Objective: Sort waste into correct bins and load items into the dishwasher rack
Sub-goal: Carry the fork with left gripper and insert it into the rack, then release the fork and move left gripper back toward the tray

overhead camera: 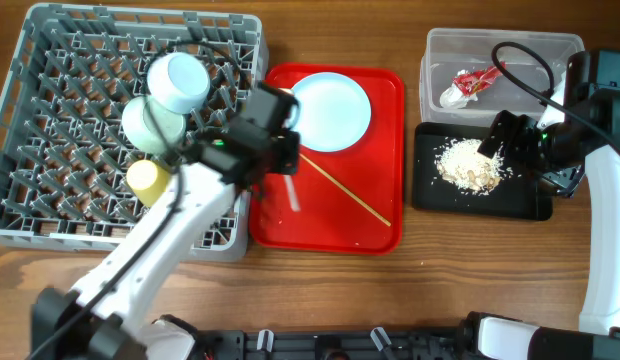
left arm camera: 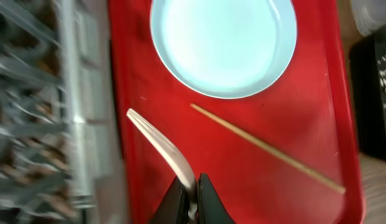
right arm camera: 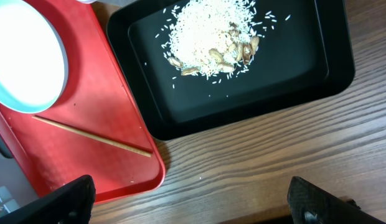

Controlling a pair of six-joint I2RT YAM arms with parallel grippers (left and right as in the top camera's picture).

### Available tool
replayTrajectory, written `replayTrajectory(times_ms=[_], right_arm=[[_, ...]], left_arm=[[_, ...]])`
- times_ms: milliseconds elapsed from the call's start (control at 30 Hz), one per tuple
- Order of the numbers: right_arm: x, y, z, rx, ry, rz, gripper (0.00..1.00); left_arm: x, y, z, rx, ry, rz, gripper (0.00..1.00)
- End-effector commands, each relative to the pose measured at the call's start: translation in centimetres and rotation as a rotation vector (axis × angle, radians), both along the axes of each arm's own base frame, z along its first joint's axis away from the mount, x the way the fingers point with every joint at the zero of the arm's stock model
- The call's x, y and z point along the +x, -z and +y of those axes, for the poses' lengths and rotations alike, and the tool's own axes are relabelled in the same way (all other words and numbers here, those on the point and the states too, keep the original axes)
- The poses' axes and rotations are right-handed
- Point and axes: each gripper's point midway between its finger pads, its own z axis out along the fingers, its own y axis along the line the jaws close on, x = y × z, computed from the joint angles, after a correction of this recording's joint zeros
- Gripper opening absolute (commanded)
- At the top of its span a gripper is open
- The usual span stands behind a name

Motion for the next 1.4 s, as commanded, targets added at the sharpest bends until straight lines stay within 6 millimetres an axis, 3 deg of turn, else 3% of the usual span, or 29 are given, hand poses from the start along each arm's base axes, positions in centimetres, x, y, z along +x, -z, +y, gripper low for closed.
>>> replayTrajectory(times_ms=[0,133,300,567,800,867,900,967,1000,1067,1167,1300,1367], right_arm=[[0.0,-0.9,-0.3,-0.023,-0.006,-0.031,1.00],[0.0,-0.9,-0.3,-0.023,-0.006,-0.031,0.99],[0.0,-0.9,-0.3,-0.023,-0.006,-0.032,1.00],[0.0,-0.9,-0.3,-0.023,-0.006,-0.031,1.00],[0.0,-0.9,-0.3,-0.023,-0.006,-0.031,1.00],[0.0,-0.9,-0.3,-0.023,-0.006,-0.031,1.00],[0.0,-0.9,-0.3,-0.023,-0.006,-0.031,1.00],[0.0,-0.9,-0.3,-0.023,-0.007,-0.031,1.00],[0.0,-0.9,-0.3,-0.023,-0.006,-0.031,1.00],[0.0,-0.9,-0.3,-0.023,-0.007,-0.031,1.00],[0.0,-0.9,-0.3,-0.023,-0.007,-0.031,1.00],[0.0,-0.9,-0.3,-0.023,-0.006,-0.032,1.00],[0.0,-0.9,-0.3,-0.023,-0.005,-0.034,1.00]], left_arm=[[0.7,-2.8,2.9,0.027,0.160,-0.105,0.04],[1.8,-3.7,5.2,-0.032,0.176,-0.138,0.04],[3.2,-2.5,7.7,-0.003,0.190,-0.136,0.04],[5.3,0.9,8.1,0.054,0.233,-0.102,0.04],[6.4,1.9,8.4,0.063,0.223,-0.104,0.04],[6.4,2.1,8.4,0.062,0.222,-0.101,0.15],[6.4,2.1,8.4,0.062,0.222,-0.100,0.27],[6.5,2.1,8.3,0.058,0.216,-0.100,0.59],[6.5,2.0,8.3,0.058,0.215,-0.103,0.66],[6.6,1.9,8.3,0.045,0.196,-0.104,0.69],[6.3,1.2,6.9,-0.040,0.180,-0.100,0.65],[5.2,-0.4,1.9,-0.299,0.170,-0.049,0.60],[4.9,-0.5,0.0,-0.381,0.085,0.008,0.63]])
